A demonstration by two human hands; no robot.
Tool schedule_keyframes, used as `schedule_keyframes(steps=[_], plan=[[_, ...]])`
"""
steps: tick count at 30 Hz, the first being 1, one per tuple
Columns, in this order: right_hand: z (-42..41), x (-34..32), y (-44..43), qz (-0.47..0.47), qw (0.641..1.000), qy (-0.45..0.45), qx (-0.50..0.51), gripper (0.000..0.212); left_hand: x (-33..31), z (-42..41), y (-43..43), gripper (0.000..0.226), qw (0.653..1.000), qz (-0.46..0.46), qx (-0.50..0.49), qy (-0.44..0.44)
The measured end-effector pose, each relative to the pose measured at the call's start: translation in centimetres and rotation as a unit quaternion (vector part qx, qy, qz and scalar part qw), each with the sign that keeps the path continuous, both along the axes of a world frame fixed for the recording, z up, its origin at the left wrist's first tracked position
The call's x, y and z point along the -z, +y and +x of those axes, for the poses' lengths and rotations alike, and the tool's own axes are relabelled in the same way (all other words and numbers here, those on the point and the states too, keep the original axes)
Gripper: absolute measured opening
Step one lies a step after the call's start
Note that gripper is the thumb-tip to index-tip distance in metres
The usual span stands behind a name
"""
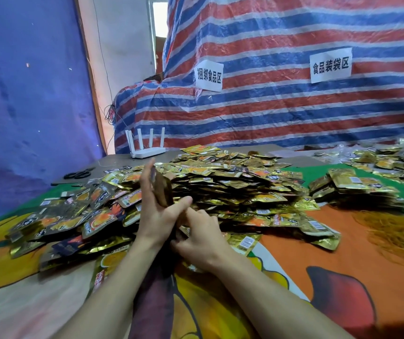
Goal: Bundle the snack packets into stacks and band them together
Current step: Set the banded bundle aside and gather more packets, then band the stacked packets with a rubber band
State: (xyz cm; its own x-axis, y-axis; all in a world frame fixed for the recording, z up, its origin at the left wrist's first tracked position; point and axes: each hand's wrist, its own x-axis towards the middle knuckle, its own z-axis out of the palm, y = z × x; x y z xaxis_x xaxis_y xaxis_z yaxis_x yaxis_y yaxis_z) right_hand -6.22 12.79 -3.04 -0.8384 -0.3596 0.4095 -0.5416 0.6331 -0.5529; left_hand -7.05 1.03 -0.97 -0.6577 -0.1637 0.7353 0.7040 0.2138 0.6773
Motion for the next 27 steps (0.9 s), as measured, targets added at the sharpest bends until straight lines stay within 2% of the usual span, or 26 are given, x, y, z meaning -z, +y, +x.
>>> schedule_keyframes(steps=[4,7,11,15,17,20,22,24,27], plan=[[1.1,-1.8,1.2,-0.008,0.998,-0.024,-0.053,0.069,-0.6,-0.3,-0.4,0.088,0.996,-0.018,-0.046,0.076],[1.8,-4.0,3.2,-0.012,0.998,-0.041,-0.04,0.065,-1.8,-0.1,-0.9,0.086,0.984,-0.079,-0.071,0.144],[1.7,-7.0,9.5,0.052,0.993,-0.032,0.103,0.038,-3.3,0.1,-0.6,0.085,0.954,-0.203,-0.092,0.199],[1.7,-8.4,18.4,0.188,0.941,-0.094,0.266,0.019,-4.2,0.8,1.6,0.084,0.939,-0.26,-0.058,0.218],[2.5,-9.0,22.3,0.276,0.897,-0.148,0.313,0.002,-4.2,1.4,3.5,0.085,0.944,-0.25,-0.027,0.212],[4.1,-9.0,25.5,0.369,0.83,-0.219,0.355,0.018,-3.7,2.3,6.8,0.085,0.961,-0.211,0.064,0.168],[5.0,-8.5,26.3,0.39,0.808,-0.249,0.365,0.017,-3.3,3.1,9.3,0.085,0.968,-0.176,0.141,0.108],[5.6,-7.7,26.5,0.388,0.805,-0.264,0.364,0.014,-2.8,3.5,11.3,0.083,0.969,-0.142,0.191,0.057],[5.9,-7.2,26.7,0.354,0.826,-0.232,0.373,0.005,-2.3,3.7,13.2,0.082,0.967,-0.111,0.229,0.003]])
